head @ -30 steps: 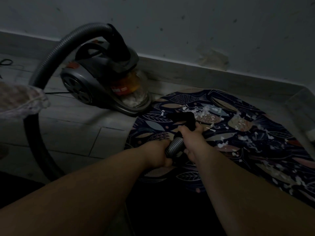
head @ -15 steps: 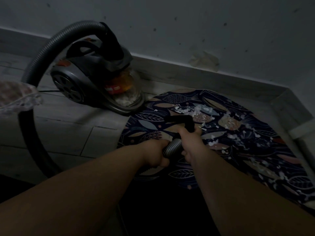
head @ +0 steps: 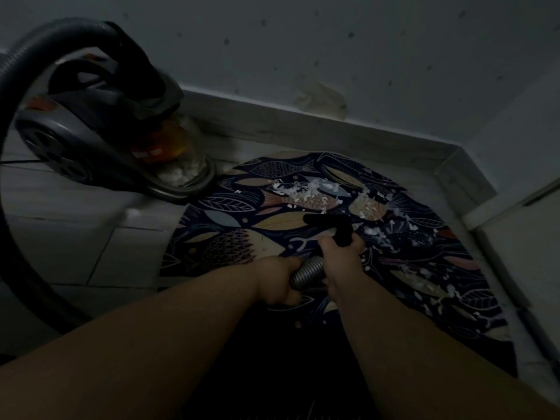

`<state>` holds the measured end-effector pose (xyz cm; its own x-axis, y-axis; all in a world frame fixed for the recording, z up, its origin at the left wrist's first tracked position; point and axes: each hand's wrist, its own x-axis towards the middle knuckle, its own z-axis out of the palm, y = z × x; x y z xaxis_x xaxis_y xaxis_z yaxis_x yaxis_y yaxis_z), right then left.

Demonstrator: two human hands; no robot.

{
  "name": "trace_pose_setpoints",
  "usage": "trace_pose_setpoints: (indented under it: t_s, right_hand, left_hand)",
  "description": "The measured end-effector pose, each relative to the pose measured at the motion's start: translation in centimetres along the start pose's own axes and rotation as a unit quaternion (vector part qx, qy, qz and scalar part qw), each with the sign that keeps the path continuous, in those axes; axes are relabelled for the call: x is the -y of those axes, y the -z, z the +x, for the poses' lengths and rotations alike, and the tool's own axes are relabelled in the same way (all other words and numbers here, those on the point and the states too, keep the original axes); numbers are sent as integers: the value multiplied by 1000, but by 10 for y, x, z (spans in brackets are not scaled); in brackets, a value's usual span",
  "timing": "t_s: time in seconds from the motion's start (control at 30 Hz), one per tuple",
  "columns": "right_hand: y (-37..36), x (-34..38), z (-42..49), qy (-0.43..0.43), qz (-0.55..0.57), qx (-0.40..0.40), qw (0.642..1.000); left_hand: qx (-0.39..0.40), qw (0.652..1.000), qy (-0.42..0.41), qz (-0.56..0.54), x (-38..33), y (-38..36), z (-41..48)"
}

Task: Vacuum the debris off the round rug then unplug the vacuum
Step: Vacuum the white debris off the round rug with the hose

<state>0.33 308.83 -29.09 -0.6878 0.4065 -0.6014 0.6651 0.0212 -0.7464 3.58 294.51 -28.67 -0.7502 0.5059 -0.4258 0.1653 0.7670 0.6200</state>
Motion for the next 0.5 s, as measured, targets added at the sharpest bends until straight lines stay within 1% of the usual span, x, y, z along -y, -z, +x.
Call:
trace_pose_setpoints:
  t_s: [0.07, 0.2, 0.5]
  right_hand:
    - [4, 0, 5, 2, -3, -7, 1000]
    - [5, 0, 14, 11, -2, 8, 1000]
    - [-14, 8, 22, 23, -14, 25, 999]
  left_hand:
    - [-9, 1000, -3, 0, -2, -4, 6]
    - [-12, 1000, 1, -11, 0, -5, 13]
    - [-24, 999, 9, -37, 14, 8, 13]
